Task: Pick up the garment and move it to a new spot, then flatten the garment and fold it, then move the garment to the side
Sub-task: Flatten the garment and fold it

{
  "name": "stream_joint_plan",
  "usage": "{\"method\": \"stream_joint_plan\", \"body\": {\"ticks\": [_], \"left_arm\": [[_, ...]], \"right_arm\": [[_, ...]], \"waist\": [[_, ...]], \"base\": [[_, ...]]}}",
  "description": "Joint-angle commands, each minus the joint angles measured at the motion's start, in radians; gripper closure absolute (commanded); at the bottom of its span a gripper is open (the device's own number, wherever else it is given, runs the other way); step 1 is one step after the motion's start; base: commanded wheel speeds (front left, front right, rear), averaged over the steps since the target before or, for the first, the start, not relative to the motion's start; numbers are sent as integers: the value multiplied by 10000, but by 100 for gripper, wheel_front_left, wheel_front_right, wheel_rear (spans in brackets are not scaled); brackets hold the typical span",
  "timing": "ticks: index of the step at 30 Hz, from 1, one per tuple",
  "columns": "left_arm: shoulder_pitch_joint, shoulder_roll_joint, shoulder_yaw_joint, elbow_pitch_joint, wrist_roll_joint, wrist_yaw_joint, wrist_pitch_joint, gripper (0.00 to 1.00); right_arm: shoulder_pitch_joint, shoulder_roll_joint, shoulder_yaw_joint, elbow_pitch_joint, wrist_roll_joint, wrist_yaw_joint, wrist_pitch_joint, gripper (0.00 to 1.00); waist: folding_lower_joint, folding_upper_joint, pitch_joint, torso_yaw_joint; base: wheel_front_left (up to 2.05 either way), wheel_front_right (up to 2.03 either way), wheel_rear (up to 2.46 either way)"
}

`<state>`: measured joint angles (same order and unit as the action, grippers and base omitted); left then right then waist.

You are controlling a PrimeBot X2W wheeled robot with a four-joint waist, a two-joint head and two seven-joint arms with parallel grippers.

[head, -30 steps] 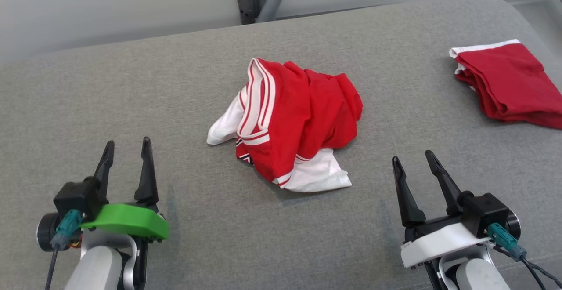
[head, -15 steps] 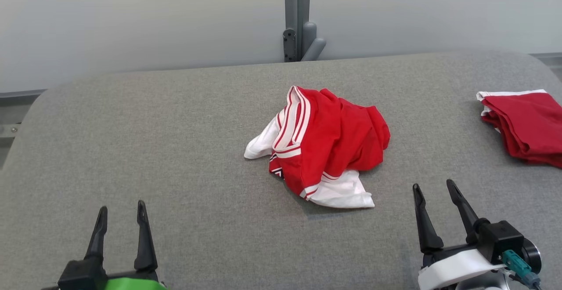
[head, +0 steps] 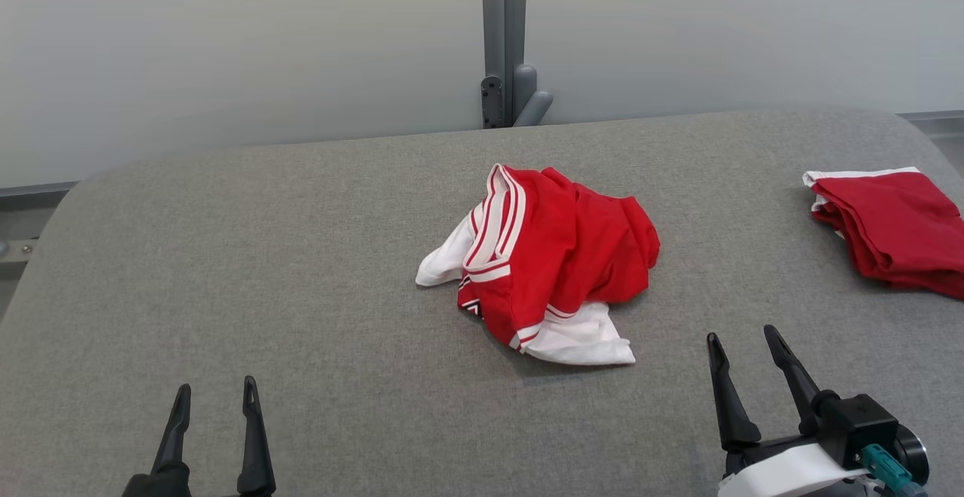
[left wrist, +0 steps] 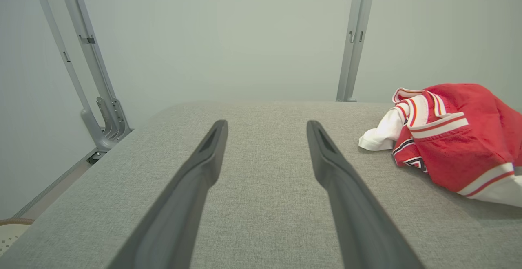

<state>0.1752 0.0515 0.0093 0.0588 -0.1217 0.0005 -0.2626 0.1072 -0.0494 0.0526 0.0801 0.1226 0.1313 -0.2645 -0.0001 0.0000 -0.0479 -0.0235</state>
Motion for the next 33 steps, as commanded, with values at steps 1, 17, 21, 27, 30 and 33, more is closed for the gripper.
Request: {"method": "stream_joint_plan", "body": {"ticks": [1,17,21,27,30,33], "left_arm": [[147,-10,0,-9,15,-46,-20,0],[87,-7,-144,262,48,-238,-20,0],[56,-8,-192,299,76,-236,-20,0],[17,-6,-260,290,94,-194,-21,0],[11,-7,-325,291,100,-159,-21,0],[37,-7,-378,351,105,-104,-21,0]], "right_arm": [[47,-22,13,-48,57,-11,-1,0],[-23,-22,116,32,110,-11,-2,0],[47,-22,131,63,150,-11,-1,0],[26,-22,154,48,136,-11,-1,0],[72,-22,179,16,105,-11,-2,0],[93,-22,182,36,92,-11,-2,0]], "waist": [[1,0,6,-17],[1,0,-30,-200],[1,0,-83,-222],[1,0,-104,-247],[1,0,-116,-236],[1,0,-112,-216]], "base": [[0,0,0],[0,0,0],[0,0,0],[0,0,0],[0,0,0],[0,0,0]]}}
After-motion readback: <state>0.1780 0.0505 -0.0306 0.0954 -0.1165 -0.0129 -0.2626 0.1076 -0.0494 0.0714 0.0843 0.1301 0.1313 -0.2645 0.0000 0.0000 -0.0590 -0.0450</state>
